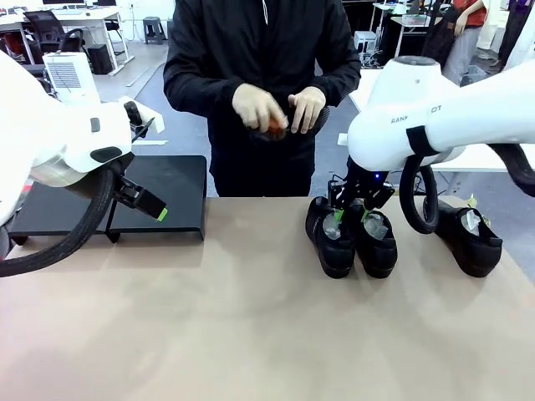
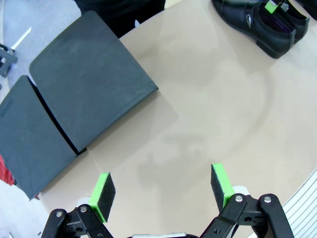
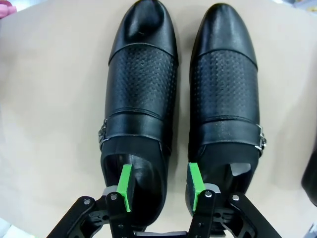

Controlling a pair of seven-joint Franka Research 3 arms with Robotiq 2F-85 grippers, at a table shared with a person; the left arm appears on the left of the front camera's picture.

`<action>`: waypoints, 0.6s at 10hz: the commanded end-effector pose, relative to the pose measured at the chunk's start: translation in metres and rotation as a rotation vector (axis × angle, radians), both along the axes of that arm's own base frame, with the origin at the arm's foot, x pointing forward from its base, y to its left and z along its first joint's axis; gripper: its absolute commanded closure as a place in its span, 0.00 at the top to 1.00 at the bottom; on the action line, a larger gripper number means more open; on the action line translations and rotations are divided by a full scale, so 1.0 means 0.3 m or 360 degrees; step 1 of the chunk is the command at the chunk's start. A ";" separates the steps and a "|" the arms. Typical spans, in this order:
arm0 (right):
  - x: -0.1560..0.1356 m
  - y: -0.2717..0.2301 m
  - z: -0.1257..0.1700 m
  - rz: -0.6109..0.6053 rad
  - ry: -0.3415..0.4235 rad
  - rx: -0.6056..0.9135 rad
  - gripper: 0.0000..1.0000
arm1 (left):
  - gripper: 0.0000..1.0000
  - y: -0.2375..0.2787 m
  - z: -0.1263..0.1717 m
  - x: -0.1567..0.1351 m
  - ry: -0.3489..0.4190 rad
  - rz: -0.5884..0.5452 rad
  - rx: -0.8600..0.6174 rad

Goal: Organize the shoes by placing them on the stand.
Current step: Pick up one Shoe and place it in the middle of the table.

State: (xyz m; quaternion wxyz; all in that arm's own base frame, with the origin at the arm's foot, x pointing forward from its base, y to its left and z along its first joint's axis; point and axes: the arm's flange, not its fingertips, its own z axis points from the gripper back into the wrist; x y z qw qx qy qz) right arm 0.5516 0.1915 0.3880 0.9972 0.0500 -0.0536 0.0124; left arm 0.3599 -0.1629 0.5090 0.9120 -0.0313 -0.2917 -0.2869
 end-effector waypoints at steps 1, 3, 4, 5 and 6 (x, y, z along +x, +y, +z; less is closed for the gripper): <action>0.015 0.026 0.015 -0.0009 -0.0001 0.0030 0.58 | 1.00 0.006 -0.006 0.002 -0.0002 0.0000 -0.0029; 0.016 0.039 -0.006 -0.0009 0.0033 0.0018 0.58 | 1.00 0.006 -0.006 0.002 -0.0002 0.0000 -0.0029; 0.023 0.040 -0.026 -0.0013 0.0053 0.0005 0.58 | 1.00 0.006 -0.006 0.002 -0.0002 0.0000 -0.0029; 0.031 0.038 -0.046 -0.0023 0.0079 0.0007 0.58 | 1.00 0.006 -0.006 0.002 -0.0002 0.0000 -0.0029; 0.043 0.035 -0.071 -0.0039 0.0112 0.0002 0.58 | 1.00 0.006 -0.006 0.002 -0.0002 0.0000 -0.0029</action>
